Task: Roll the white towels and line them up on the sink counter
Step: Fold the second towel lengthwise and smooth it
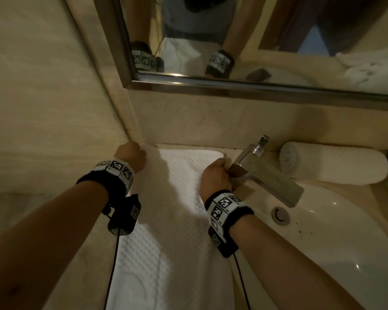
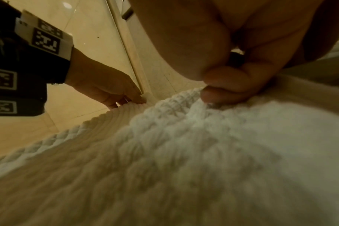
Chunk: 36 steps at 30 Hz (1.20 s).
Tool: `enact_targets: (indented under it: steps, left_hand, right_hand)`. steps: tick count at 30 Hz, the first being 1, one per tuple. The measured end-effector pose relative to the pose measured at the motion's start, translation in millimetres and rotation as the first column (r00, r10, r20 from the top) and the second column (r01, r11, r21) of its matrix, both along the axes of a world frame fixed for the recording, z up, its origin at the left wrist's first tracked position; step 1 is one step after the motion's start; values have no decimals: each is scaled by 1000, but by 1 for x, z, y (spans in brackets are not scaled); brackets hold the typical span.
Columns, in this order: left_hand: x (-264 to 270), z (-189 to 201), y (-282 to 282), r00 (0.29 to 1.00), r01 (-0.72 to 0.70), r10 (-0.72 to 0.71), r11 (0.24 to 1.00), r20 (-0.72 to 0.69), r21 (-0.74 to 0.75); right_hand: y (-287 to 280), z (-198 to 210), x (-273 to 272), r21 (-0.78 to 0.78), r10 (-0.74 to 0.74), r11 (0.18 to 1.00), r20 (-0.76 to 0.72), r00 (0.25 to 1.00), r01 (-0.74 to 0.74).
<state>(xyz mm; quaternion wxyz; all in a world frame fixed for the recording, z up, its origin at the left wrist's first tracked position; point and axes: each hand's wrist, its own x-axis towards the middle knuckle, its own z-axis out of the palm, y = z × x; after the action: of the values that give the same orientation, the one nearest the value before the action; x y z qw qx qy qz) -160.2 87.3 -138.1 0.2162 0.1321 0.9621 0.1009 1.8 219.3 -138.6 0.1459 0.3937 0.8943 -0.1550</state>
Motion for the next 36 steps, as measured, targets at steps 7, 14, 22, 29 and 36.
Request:
enact_targets:
  steps: [7,14,22,29,36]
  left_hand:
    - [-1,-6,3,999,-49,48,998,7,41]
    - [11,-9,2,983,-169,178,975,-52,143]
    - [22,-3,5,982,-36,28,999,-185,-38]
    - [17,12,12,966,-1,-13,999,-259,-55]
    - [8,-3,19,956,-255,273,953,-104,161]
  right_hand:
    - [-2,-7,-17,272,249,904,292,923,-330]
    - [4,-2,-35,346,291,824,422,859,-449]
    - [31,5,-53,214,312,881,406,859,-421]
    - [40,9,-54,151,100,983,36,994,-105]
    - [37,8,-54,129,-95,984,-217,971,125]
